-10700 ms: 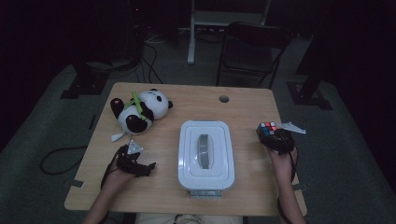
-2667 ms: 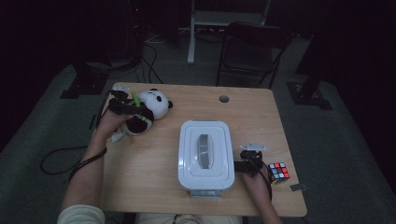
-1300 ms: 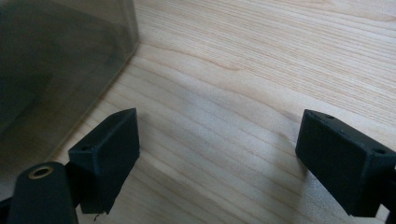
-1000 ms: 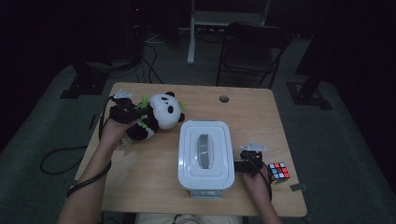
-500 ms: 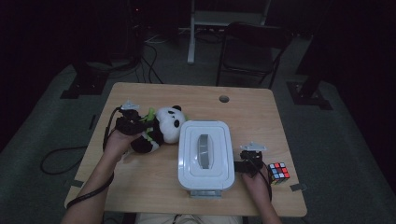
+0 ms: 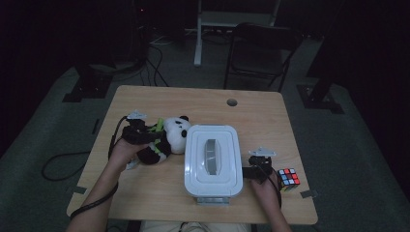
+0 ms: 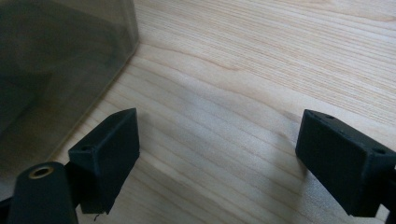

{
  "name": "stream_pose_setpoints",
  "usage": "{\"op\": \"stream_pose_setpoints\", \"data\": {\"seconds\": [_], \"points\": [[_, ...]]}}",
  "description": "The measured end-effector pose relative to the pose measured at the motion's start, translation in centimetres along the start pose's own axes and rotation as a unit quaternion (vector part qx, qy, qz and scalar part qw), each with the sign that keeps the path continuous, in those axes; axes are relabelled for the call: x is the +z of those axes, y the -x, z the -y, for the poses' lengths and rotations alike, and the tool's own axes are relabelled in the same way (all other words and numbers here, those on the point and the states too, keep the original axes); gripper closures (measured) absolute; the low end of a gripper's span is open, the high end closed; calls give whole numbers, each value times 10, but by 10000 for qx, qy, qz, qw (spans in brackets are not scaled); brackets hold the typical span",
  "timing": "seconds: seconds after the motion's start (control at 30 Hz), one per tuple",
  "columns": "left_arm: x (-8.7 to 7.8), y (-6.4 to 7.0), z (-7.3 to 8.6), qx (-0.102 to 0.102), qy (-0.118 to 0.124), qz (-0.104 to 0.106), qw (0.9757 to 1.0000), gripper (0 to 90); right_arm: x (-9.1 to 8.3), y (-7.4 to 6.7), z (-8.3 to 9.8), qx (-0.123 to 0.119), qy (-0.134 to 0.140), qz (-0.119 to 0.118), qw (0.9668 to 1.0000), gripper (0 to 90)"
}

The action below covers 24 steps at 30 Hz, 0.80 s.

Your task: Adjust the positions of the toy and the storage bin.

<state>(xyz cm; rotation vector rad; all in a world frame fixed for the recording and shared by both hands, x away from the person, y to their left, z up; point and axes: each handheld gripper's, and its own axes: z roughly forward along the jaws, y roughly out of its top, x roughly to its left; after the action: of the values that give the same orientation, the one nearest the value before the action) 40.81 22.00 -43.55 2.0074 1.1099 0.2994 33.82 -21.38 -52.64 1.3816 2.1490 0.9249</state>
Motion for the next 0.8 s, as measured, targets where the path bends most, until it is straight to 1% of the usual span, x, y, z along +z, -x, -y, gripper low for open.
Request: {"op": "stream_pose_setpoints", "data": {"seconds": [0.03,0.07,0.1,0.17,0.2,0.23,0.27,0.3,0.37,0.4,0.43,0.5,0.53,0.57,0.6,0.63,0.67,0.7,0.77,0.8], "points": [[-1,0,0,26,26,26,10000,500,0,0,0,1,0,1,10000,131],[-2,1,0,98,128,40,9999,477,0,0,0,-1,-1,0,10000,131],[-3,1,-1,79,152,34,9998,439,0,0,0,0,0,0,10000,131],[-7,3,-1,106,177,109,9997,402,0,0,0,1,2,0,10000,131],[-8,4,-1,96,222,106,9997,378,0,0,0,0,1,0,10000,131],[-10,3,0,105,261,170,9995,360,0,0,0,0,1,1,10000,131],[-11,3,0,90,278,261,9992,323,0,0,0,-1,1,0,10000,131],[-13,3,0,120,300,309,9990,290,0,0,0,0,1,0,10000,131],[-15,4,1,220,361,342,9985,272,0,0,0,0,1,0,10000,131],[-15,5,1,291,397,349,9982,238,0,0,0,1,0,1,10000,131],[-16,5,1,356,391,385,9979,181,0,0,0,0,0,0,10000,131],[-18,8,1,435,441,392,9973,162,0,0,0,-6,-2,-1,10000,131],[-18,8,1,486,430,452,9969,123,0,0,0,-5,-1,0,10000,131],[-19,10,1,535,444,488,9964,103,0,0,0,-5,-2,0,10000,131],[-20,11,1,602,484,501,9958,103,0,0,0,-5,-2,0,10000,131],[-21,12,1,658,495,577,9949,100,0,0,0,-5,-2,0,10000,131],[-22,14,1,651,469,640,9947,66,0,0,0,-5,-2,0,10000,131],[-22,15,1,645,475,654,9946,3,0,0,0,-5,-2,-1,10000,131],[-24,18,1,723,454,722,9937,5,0,0,0,-3,-2,0,10000,131],[-25,20,1,763,505,706,9933,5,0,0,0,-6,-1,-1,10000,131]]}}
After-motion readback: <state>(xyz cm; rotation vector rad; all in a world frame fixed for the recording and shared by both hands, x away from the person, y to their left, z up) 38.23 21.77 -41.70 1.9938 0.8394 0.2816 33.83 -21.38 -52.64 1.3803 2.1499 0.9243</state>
